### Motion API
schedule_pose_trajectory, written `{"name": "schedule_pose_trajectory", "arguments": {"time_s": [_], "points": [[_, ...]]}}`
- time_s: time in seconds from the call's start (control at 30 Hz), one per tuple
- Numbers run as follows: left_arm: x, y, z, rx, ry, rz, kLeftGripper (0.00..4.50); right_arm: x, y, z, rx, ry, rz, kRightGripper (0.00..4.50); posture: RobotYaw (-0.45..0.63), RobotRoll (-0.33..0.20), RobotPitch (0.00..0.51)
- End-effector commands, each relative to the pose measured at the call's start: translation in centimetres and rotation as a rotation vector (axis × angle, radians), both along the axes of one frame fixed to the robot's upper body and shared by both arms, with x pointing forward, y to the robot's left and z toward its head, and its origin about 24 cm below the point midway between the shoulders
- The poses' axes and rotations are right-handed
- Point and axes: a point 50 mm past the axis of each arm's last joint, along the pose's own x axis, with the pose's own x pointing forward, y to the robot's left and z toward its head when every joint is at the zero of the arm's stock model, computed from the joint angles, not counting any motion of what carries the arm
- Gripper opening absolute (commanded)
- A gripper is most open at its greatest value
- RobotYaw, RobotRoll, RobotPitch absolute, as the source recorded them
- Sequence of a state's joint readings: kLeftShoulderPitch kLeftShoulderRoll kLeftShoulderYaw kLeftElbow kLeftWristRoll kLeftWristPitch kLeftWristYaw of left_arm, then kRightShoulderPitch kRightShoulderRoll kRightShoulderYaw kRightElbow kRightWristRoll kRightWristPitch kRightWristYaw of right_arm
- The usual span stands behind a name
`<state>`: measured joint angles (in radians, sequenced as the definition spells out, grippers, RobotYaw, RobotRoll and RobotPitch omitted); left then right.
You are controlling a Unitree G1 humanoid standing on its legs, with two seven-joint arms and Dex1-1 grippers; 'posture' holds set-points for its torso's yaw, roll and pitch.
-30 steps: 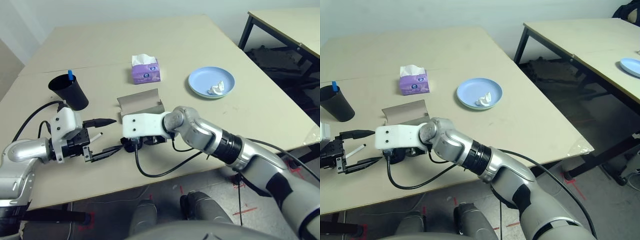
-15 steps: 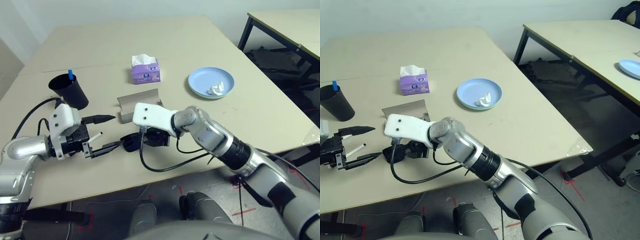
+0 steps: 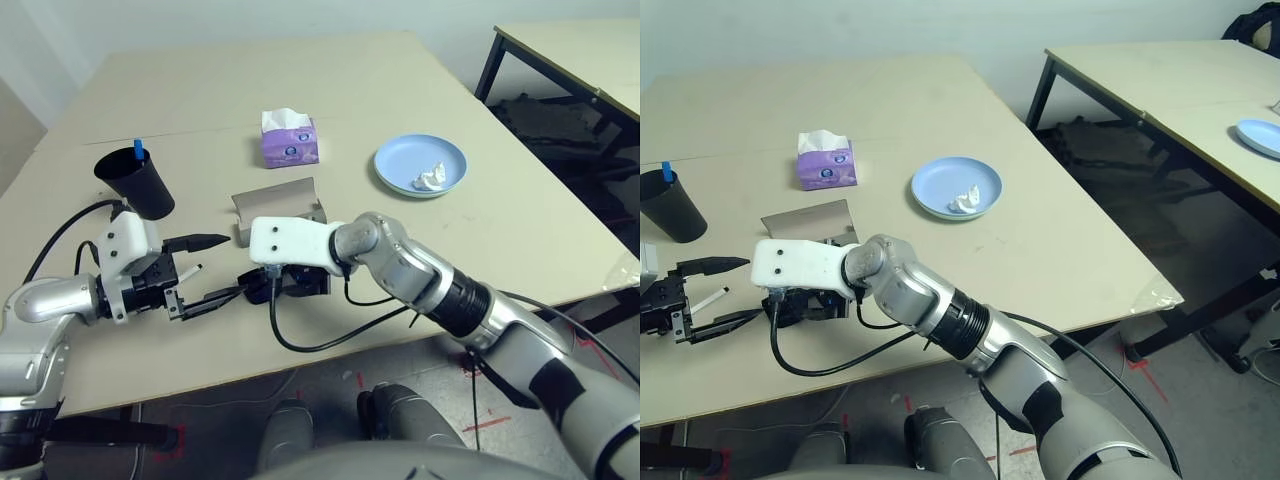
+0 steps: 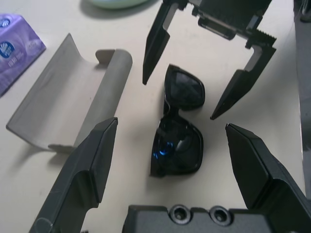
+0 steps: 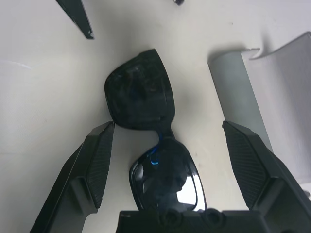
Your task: Organize and tidy the items on the table.
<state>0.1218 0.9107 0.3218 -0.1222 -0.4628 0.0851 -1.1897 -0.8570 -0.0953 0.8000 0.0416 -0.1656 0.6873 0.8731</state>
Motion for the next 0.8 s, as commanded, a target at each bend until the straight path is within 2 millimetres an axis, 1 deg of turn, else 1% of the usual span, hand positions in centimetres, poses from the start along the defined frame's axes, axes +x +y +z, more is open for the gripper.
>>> {"name": "schedule_pose_trajectory", "arguments": {"time_s": [0.03,0.13,0.3,0.73,0.77,0.8], "points": [[-0.3,1.1,0.0,0.063,0.009,0.016,4.50,0.2,0.4,0.1,-0.011,-0.018,0.014,4.46,0.00,0.000,0.088],[-0.4,1.6,0.0,0.089,0.015,0.020,4.50,0.2,0.6,-0.2,-0.021,-0.020,0.021,4.46,0.00,0.000,0.088],[-0.6,1.9,-0.1,0.101,0.014,0.022,4.50,0.3,0.9,-0.6,-0.033,-0.023,0.032,4.46,0.00,0.000,0.090],[-0.5,1.7,0.0,0.097,-0.002,0.021,4.50,0.4,0.8,-1.8,-0.063,-0.012,0.038,4.46,0.01,0.000,0.095],[-0.4,1.6,0.1,0.096,-0.004,0.021,4.50,0.4,0.8,-1.8,-0.063,-0.011,0.038,4.43,0.01,0.000,0.094],[-0.4,1.6,0.2,0.095,-0.006,0.020,4.50,0.4,0.8,-1.9,-0.061,-0.010,0.039,4.26,0.01,0.000,0.095]]}}
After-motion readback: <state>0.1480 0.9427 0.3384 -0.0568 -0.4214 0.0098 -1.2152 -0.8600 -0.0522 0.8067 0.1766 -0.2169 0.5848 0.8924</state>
